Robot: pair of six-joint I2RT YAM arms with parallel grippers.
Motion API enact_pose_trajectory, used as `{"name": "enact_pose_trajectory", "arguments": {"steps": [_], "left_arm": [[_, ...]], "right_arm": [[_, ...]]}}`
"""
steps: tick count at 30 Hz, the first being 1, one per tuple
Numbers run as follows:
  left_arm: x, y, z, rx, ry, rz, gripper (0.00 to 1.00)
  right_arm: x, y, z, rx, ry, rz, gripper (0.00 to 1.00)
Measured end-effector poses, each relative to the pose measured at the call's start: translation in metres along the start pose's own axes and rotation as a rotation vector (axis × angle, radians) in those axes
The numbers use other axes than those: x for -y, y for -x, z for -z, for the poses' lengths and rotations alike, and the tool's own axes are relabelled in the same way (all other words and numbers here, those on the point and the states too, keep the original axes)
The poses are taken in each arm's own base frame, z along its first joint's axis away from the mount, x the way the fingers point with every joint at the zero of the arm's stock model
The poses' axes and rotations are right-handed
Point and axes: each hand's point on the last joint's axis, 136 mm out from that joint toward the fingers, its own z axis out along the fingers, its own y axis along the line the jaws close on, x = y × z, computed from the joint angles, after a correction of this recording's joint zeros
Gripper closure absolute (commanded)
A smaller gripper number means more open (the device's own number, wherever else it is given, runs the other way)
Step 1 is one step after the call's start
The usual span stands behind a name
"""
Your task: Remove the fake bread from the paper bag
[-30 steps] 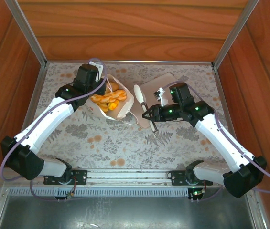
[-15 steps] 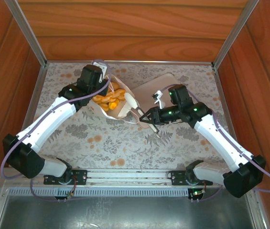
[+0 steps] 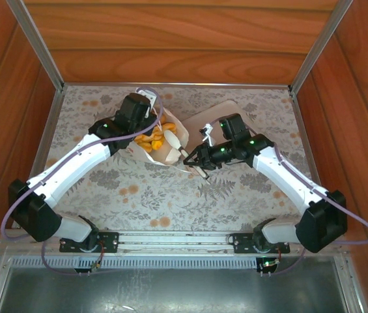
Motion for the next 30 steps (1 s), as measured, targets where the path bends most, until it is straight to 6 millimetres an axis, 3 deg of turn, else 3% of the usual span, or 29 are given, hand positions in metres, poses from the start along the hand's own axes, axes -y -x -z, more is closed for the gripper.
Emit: {"name": "enact_pose_trajectory", "arguments": {"steps": [13, 30], "left_arm": [[0.011, -0.004, -0.002, -0.006, -0.018, -0.014, 1.0], [0.02, -0.013, -0.004, -0.015, -0.05, -0.007, 1.0]], "right_arm": [[0.026, 0.008, -0.022, -0.058, -0.01, -0.134, 0.46], [0.036, 0.029, -0.033, -0.029, 0.013, -0.204, 0.42]]}}
